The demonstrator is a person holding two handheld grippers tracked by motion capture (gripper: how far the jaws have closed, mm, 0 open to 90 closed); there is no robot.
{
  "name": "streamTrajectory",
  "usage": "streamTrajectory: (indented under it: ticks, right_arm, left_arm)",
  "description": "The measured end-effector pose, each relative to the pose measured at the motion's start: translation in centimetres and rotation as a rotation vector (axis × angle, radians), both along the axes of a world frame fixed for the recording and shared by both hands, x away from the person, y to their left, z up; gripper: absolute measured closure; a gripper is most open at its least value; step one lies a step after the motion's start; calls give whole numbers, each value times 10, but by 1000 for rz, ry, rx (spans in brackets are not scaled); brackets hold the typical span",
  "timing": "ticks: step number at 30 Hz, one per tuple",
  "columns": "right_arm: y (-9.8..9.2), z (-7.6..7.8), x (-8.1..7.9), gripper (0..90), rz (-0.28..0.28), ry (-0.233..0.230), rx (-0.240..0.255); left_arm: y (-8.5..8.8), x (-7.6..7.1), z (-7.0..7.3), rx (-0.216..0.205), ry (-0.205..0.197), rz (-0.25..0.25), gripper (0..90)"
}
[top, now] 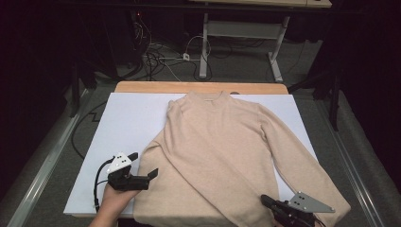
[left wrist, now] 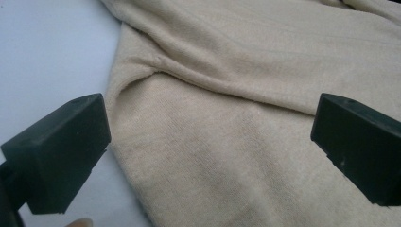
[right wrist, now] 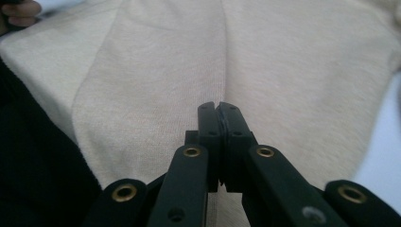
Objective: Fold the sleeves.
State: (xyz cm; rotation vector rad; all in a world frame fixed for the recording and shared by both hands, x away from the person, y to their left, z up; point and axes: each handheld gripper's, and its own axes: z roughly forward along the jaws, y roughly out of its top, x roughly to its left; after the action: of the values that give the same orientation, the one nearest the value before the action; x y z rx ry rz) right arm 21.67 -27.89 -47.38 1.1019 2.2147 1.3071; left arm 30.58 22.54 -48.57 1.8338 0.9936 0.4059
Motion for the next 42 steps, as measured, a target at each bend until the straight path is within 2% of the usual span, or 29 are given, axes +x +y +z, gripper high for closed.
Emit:
streamTrajectory:
  ticks: [1,4,5,8,13,15,16,18,21,23,26,27,28,32,35,37,40,42]
  right_arm:
    - [0,-3,1,883,2,14,-4]
    - [3,-5,3,755,19,29,15]
    - [6,-2,3,705,16,14,32]
    - [15,7,5,650,30,-8,58]
    - [39,22,18,597,69,-42,36]
    - [50,26,27,592,72,-60,11]
    - [56,28,33,592,77,-65,6]
    - [67,31,46,592,81,-69,5]
    - [81,33,65,596,86,-60,26]
    - [89,34,75,597,88,-60,20]
    - [103,36,92,596,96,-60,6]
    - [106,36,95,597,98,-59,2]
    - [112,37,101,597,103,-62,-4]
    - [129,37,119,597,115,-62,-25]
    - [142,37,132,598,117,-61,-32]
    - [151,37,142,602,120,-64,-30]
    - [164,38,158,606,115,-64,-26]
    - [177,39,174,611,110,-66,-33]
  left_arm:
    - [0,0,0,2,0,3,0]
    - [-2,0,1,16,2,17,24]
    - [-3,1,2,25,10,17,50]
    - [-8,7,5,38,32,7,105]
    - [-15,24,12,33,8,22,221]
    - [-21,34,13,59,4,20,280]
    - [-26,46,13,79,22,21,317]
    - [-31,60,12,83,47,20,362]
    - [-40,78,10,137,61,31,433]
    - [-42,91,8,152,99,46,473]
    - [-45,100,8,181,129,41,504]
    - [-46,105,6,193,168,25,509]
    - [-46,107,5,200,187,17,509]
    - [-46,108,5,203,184,20,611]
    - [-43,109,5,174,194,14,746]
    - [-40,109,6,164,178,16,819]
    - [-26,107,11,131,144,33,830]
    - [-18,106,14,134,118,43,831]
